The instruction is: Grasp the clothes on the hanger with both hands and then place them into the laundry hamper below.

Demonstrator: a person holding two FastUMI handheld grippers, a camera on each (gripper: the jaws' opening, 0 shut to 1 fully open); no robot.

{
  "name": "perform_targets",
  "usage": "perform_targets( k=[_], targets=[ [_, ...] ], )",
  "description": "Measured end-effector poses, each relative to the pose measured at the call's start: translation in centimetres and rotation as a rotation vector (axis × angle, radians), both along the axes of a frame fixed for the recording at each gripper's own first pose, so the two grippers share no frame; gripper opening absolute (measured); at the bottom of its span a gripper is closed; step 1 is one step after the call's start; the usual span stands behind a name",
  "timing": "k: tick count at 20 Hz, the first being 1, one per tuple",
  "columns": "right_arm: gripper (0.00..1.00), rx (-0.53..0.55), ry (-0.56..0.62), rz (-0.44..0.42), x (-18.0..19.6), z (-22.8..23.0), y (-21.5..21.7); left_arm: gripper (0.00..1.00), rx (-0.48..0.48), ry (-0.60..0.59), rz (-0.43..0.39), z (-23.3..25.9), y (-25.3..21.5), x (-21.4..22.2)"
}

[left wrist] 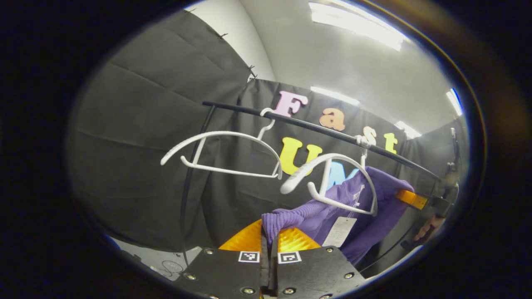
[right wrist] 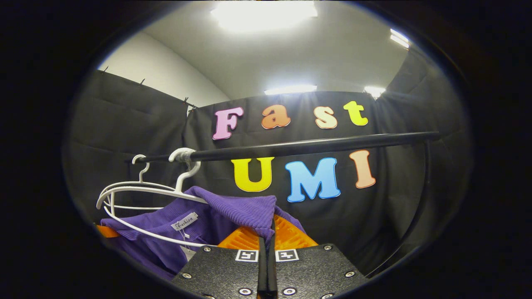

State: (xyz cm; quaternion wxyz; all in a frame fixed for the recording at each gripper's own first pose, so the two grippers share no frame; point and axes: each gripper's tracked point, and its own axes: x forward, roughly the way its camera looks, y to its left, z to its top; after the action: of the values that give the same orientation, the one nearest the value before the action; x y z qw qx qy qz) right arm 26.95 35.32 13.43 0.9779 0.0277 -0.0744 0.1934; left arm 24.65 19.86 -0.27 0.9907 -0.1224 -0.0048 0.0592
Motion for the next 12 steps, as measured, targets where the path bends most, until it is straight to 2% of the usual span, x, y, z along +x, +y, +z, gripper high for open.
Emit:
perform_targets(
  k=[6, 12],
  targets=[
    [0.0, 0.009, -0.013, 0.011, 4.7, 0.2, -2.7, 0.01, 0.0, 0.009, 0.046, -0.5, -3.0, 2.1],
    [0.0, -0.073, -0.075, -0.01, 8.2, -1.0, -6.2, 0.01, 0.037, 0.032, 0.094, -0.7, -5.9, 3.6]
  ],
)
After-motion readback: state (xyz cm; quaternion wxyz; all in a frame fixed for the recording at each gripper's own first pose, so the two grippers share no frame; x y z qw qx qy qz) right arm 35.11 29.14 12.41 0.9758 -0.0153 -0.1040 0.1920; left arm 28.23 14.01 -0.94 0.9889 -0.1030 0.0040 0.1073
